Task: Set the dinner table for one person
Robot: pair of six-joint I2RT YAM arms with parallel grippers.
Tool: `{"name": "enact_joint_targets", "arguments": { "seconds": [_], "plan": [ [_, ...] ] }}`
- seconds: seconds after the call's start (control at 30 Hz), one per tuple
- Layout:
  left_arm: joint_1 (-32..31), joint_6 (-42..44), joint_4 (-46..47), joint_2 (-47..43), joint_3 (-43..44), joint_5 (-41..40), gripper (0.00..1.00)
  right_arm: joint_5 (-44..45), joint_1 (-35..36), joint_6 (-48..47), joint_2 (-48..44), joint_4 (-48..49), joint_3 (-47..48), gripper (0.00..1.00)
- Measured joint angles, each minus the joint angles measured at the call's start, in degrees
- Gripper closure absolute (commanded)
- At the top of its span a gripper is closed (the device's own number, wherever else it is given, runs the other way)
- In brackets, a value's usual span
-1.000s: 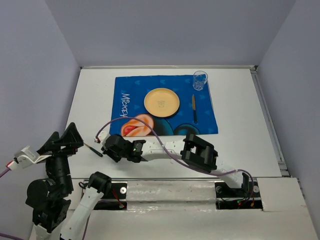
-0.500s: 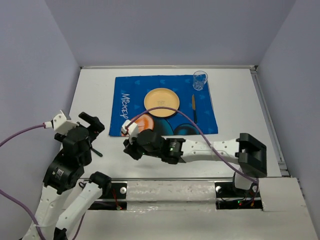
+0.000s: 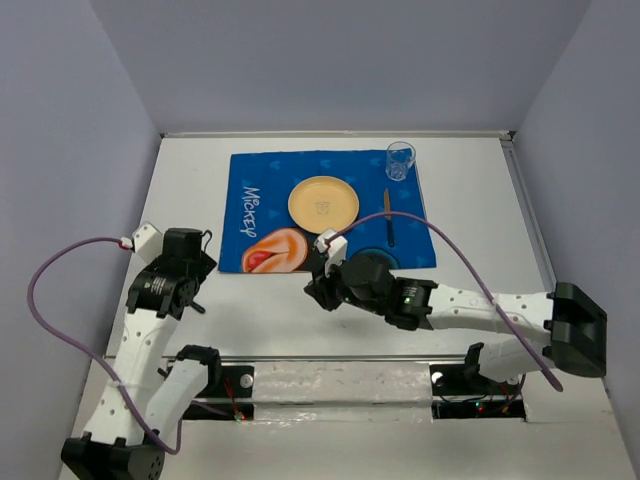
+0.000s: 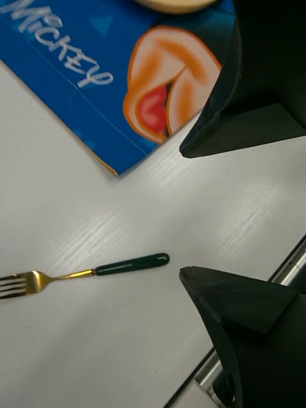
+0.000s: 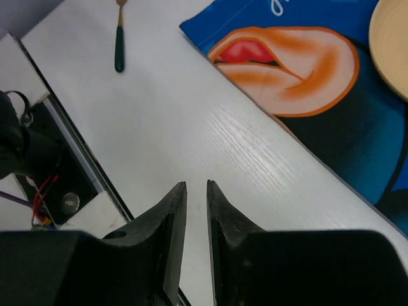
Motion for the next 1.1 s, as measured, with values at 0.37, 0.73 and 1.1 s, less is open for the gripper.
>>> {"name": "enact_joint_targets", "arguments": {
  "seconds": [0.37, 0.73, 1.1],
  "plan": [
    [8.63, -0.98, 2.38, 14.67, -7.21, 8.79, 0.39, 1.20, -0.81, 0.74, -8.00, 0.61, -3.17, 0.75],
    [24.52, 0.52, 8.87, 26.99, -7.74, 11.65, 0.39, 1.86, -1.57, 0.74, -12.11, 0.55, -5.55, 0.75],
    [26.77, 3.69, 19.63, 34.93, -10.12, 12.44, 0.60, 1.36, -2.05, 0.74, -9.55, 1.33, -5.88, 0.75]
  ]
}}
